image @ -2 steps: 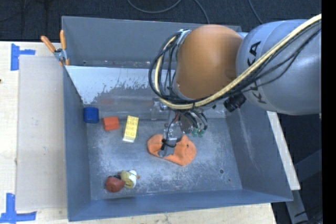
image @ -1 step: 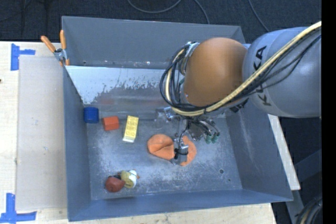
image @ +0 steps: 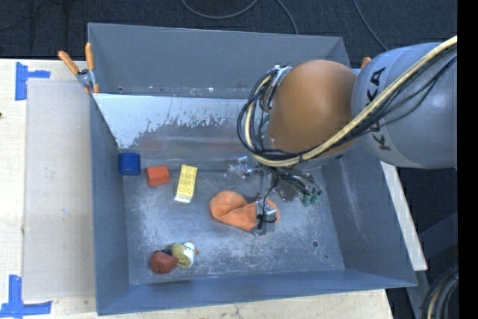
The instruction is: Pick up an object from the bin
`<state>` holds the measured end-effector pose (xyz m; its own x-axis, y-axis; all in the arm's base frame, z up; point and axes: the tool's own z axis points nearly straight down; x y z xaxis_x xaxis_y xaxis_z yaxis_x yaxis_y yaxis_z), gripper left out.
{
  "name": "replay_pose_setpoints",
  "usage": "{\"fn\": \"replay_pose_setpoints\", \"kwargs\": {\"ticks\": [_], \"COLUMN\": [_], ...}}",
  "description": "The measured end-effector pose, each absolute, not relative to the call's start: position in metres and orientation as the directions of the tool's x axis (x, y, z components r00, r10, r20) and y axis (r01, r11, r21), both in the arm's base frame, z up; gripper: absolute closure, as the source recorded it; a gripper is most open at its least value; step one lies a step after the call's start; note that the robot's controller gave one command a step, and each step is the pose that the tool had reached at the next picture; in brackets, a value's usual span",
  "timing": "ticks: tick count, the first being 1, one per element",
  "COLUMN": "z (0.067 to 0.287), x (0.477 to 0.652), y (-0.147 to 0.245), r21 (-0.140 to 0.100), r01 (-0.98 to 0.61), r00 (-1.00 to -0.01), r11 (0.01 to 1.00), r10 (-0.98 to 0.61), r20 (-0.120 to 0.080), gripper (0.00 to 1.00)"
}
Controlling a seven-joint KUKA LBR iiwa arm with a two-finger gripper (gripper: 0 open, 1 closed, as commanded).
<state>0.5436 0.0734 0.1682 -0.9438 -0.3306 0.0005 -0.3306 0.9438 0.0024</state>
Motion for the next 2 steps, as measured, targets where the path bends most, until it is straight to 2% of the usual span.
{"fn": "replay_pose_setpoints", "kwargs": {"ticks": [1, 2], "z": [0.152, 0.07], "x": [0.527, 0.558], "y": [0.074, 0.052], "r21": [0.001, 0.004], "r01": [-0.331, -0.527], "r00": [-0.943, -0.85], "r11": [0.944, 0.85], "r10": [-0.331, -0.527], "r20": [0.004, -0.001], "gripper": [0.0, 1.0]}}
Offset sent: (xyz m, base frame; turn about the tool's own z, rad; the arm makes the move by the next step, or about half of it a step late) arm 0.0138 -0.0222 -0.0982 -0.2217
